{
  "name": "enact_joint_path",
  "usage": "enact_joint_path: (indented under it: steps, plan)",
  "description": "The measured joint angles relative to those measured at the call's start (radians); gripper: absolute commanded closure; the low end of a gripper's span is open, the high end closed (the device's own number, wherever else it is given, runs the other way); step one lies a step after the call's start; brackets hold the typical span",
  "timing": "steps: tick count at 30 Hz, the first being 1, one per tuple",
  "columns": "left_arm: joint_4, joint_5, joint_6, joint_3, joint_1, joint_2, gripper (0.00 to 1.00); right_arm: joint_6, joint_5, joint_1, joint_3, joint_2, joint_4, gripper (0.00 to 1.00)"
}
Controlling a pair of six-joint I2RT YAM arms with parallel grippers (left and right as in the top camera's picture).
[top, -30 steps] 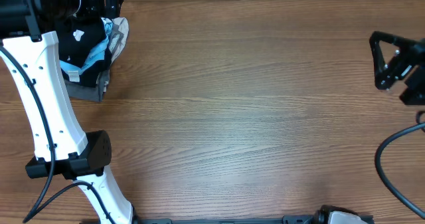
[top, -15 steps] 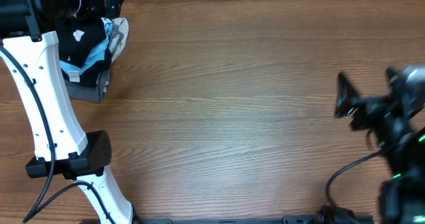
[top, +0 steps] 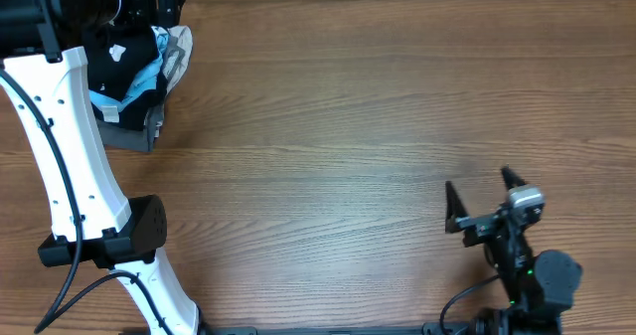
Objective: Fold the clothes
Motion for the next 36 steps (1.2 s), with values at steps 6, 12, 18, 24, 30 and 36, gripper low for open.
enact_joint_path:
  steps: [6,12,18,24,30,36]
  plan:
    - [0.000,0.000,0.000,0.000,0.000,0.000,0.00,0.000,-0.040,0.028,-0.100,-0.098,0.026,0.00]
    - [0.000,0.000,0.000,0.000,0.000,0.000,0.00,0.000,-0.039,0.034,-0.109,-0.124,0.068,0.00]
    - [0.000,0.000,0.000,0.000,0.000,0.000,0.00,0.000,-0.013,0.034,-0.112,-0.124,0.068,0.00]
    - [0.000,0.000,0.000,0.000,0.000,0.000,0.00,0.000,-0.012,0.034,-0.113,-0.124,0.068,0.00]
    - [0.000,0.000,0.000,0.000,0.000,0.000,0.00,0.000,-0.011,0.034,-0.113,-0.124,0.068,0.00]
    - [0.000,0.000,0.000,0.000,0.000,0.000,0.00,0.000,-0.012,0.034,-0.113,-0.124,0.068,0.00]
